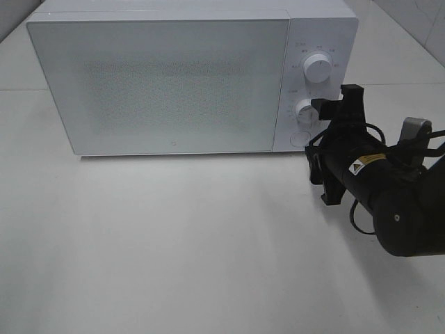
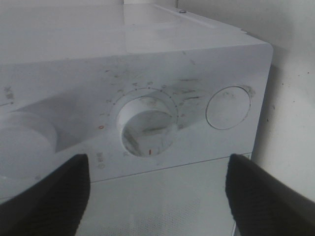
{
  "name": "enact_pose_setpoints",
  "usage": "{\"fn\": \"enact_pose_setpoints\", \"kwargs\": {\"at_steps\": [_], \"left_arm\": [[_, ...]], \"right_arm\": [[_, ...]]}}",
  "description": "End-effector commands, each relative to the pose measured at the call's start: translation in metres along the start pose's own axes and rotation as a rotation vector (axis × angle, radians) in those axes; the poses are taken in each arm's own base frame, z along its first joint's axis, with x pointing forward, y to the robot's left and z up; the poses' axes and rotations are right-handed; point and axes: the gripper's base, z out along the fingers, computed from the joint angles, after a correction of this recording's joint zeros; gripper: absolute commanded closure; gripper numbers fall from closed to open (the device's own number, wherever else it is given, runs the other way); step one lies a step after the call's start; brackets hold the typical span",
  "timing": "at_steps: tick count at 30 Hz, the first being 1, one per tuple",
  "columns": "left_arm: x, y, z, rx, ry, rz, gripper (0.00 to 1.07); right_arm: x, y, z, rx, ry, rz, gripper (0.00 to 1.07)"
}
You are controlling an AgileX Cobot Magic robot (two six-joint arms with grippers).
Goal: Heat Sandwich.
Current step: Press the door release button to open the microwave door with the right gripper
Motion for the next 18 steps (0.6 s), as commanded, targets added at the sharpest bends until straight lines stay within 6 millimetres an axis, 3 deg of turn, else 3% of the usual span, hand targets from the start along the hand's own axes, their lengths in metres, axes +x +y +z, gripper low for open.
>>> {"fn": "enact_pose_setpoints", "kwargs": {"at_steps": [1,5,18], "left_arm": [[0.002,-0.001,-0.003,0.006,-0.035,0.000,0.03],[0.002,-0.001,-0.003,0.006,-0.035,0.000,0.03],[0.002,-0.001,-0.003,0.006,-0.035,0.000,0.03]], "right_arm": [[0.000,0.004,-0.004,0.005,0.018,-0.042,0.32],[-0.002,0.004,-0.023,0.122,0.067,-0.171,0.32],[-0.001,0.020,-0.047,0.316,0.261,-0.618,0.32]]}}
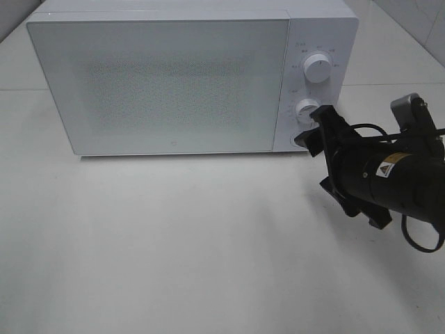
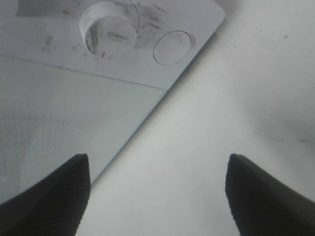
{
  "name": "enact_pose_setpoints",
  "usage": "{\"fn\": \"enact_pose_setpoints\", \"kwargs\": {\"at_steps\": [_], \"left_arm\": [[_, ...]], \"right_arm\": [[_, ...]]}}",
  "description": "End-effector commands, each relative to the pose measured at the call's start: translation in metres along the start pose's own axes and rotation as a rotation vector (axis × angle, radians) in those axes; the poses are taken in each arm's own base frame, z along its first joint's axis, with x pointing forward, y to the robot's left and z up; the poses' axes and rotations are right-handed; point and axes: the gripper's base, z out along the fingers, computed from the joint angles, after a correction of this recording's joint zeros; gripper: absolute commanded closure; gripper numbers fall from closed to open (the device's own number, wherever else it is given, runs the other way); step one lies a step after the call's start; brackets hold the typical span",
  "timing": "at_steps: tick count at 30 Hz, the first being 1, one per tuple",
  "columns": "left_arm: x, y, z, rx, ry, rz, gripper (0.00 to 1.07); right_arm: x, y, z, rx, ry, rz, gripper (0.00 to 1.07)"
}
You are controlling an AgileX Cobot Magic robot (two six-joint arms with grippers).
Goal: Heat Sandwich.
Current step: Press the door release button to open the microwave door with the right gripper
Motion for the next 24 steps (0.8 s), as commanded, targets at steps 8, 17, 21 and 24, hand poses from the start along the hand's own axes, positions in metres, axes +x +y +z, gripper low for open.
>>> {"fn": "enact_pose_setpoints", "kwargs": {"at_steps": [8,17,21,24], "left_arm": [[0.002,-0.001,-0.003,0.006,-0.035,-0.001,0.03],[0.002,-0.001,-0.003,0.006,-0.035,-0.001,0.03],[0.002,-0.001,-0.003,0.006,-0.035,-0.001,0.03],[0.002,-0.001,-0.003,0.006,-0.035,-0.001,0.03]], "right_arm": [[-0.019,0.025,-0.022,0.132,0.204,-0.510,0.32],[-0.032,0.050,-0.045,0.152,0.396,-0.825,0.32],[-0.038,0.059,-0.063,0.192,0.474,-0.960,0.32],[-0.040,0.061,-0.073,0.214,0.491,-1.005,0.32]]}}
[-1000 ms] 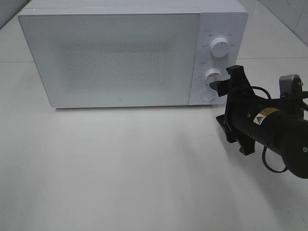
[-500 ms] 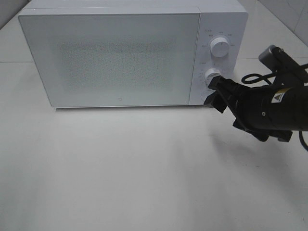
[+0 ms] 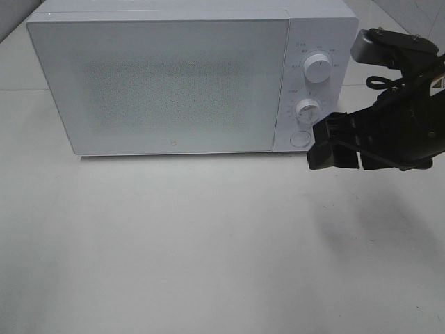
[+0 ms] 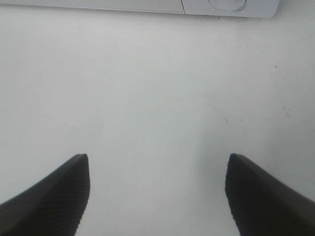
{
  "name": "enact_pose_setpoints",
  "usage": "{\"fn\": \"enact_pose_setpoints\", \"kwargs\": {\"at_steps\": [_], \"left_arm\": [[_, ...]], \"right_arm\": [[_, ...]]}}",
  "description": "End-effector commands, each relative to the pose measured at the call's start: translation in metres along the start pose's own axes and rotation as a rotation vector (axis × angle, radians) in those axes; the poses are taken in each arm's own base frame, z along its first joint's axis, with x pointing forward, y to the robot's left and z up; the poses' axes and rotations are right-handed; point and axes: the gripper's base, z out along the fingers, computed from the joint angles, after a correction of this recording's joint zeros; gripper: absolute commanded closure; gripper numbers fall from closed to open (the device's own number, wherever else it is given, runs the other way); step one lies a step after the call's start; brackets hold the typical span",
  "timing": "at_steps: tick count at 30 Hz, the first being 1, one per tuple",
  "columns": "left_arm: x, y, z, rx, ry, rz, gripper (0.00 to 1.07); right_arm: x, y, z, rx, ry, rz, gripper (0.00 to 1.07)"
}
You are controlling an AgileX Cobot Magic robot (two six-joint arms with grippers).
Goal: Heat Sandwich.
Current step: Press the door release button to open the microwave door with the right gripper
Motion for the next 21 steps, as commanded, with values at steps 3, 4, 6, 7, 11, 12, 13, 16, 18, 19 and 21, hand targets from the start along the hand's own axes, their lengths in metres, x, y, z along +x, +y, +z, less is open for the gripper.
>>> {"fn": "enact_pose_setpoints", "kwargs": {"at_steps": [3,4,6,7,11,12,13,16,18,19,21], "left_arm": [[0.002,-0.001,-0.003,0.006,-0.035,-0.001,0.03],[0.002,-0.001,-0.003,0.006,-0.035,-0.001,0.03],[0.002,-0.001,-0.003,0.006,-0.035,-0.001,0.03],[0.002,-0.001,-0.003,0.006,-0.035,-0.001,0.03],[0.002,-0.001,-0.003,0.006,-0.035,-0.001,0.03],[0.002,-0.001,-0.003,0.006,-0.035,-0.001,0.03],[0.002,-0.001,-0.003,0.006,-0.035,-0.001,0.03],[0.002,-0.001,-0.003,0.006,-0.035,-0.001,0.03],[0.002,-0.001,-0.003,0.006,-0.035,-0.001,0.03],[0.002,-0.001,-0.003,0.006,-0.035,-0.001,0.03],[0.002,-0.001,-0.003,0.006,-0.035,-0.001,0.03]], "right_arm": [[0.009,-0.005,-0.031,0.073,0.068,-0.136,0.32],[0.009,-0.005,-0.031,0.073,0.068,-0.136,0.32],[0.013,-0.006,-0.044,0.088,0.064,-0.160,0.32],[0.015,-0.006,-0.048,0.087,0.064,-0.160,0.32],[0.024,-0.006,-0.067,0.084,0.067,-0.162,0.32],[0.026,-0.006,-0.070,0.085,0.077,-0.162,0.32],[0.026,-0.006,-0.070,0.085,0.077,-0.162,0.32],[0.038,-0.007,-0.087,0.086,0.097,-0.167,0.32],[0.040,-0.007,-0.092,0.086,0.097,-0.167,0.32],[0.046,-0.008,-0.100,0.090,0.104,-0.173,0.32],[0.052,-0.010,-0.109,0.103,0.101,-0.184,0.32]]}}
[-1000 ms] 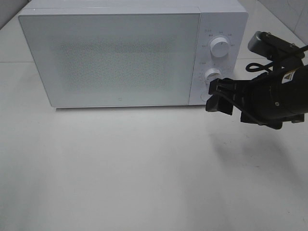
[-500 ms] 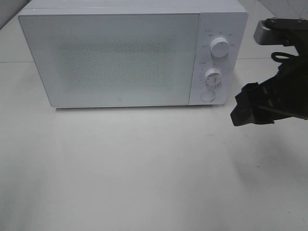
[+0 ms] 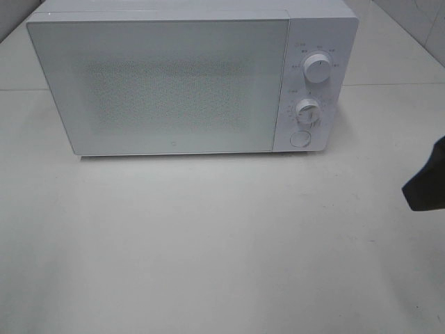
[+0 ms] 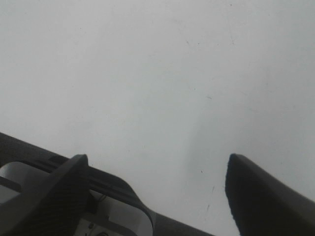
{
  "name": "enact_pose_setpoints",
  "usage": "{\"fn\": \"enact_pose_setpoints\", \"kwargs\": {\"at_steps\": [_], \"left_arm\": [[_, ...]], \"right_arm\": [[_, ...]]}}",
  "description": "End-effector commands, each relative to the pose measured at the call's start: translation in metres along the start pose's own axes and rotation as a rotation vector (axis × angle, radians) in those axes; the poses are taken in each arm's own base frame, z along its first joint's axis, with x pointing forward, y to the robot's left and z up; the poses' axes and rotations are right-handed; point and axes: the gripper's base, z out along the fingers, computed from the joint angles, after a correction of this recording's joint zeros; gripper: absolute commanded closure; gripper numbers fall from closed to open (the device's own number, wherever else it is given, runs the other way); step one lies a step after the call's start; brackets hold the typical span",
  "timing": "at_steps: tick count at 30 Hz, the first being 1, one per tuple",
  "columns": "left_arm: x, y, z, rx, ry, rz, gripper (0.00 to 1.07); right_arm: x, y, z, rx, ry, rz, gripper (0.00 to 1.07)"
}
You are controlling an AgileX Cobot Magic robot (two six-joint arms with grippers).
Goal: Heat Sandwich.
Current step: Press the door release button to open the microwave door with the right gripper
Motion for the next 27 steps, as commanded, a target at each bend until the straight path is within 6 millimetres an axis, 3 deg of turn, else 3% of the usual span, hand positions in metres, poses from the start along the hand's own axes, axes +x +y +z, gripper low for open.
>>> {"fn": "enact_pose_setpoints", "kwargs": {"at_steps": [1,6,15,27], "left_arm": [[0.002,-0.001,-0.003,0.006,-0.035,-0.001,0.03],[0.002,-0.001,-0.003,0.006,-0.035,-0.001,0.03],[0.002,-0.001,-0.003,0.006,-0.035,-0.001,0.03],[0.002,-0.001,-0.003,0.006,-0.035,-0.001,0.03]], "right_arm": [[0.009,-0.003,-0.011,0.023,0.007,-0.024,0.32],[0.027,-0.007,-0.032,0.066,-0.027,-0.043,0.32],[0.072,-0.014,-0.071,0.102,-0.241,-0.057,0.32],[0.124,-0.022,-0.063,0.187,-0.396,0.063,0.32]]}}
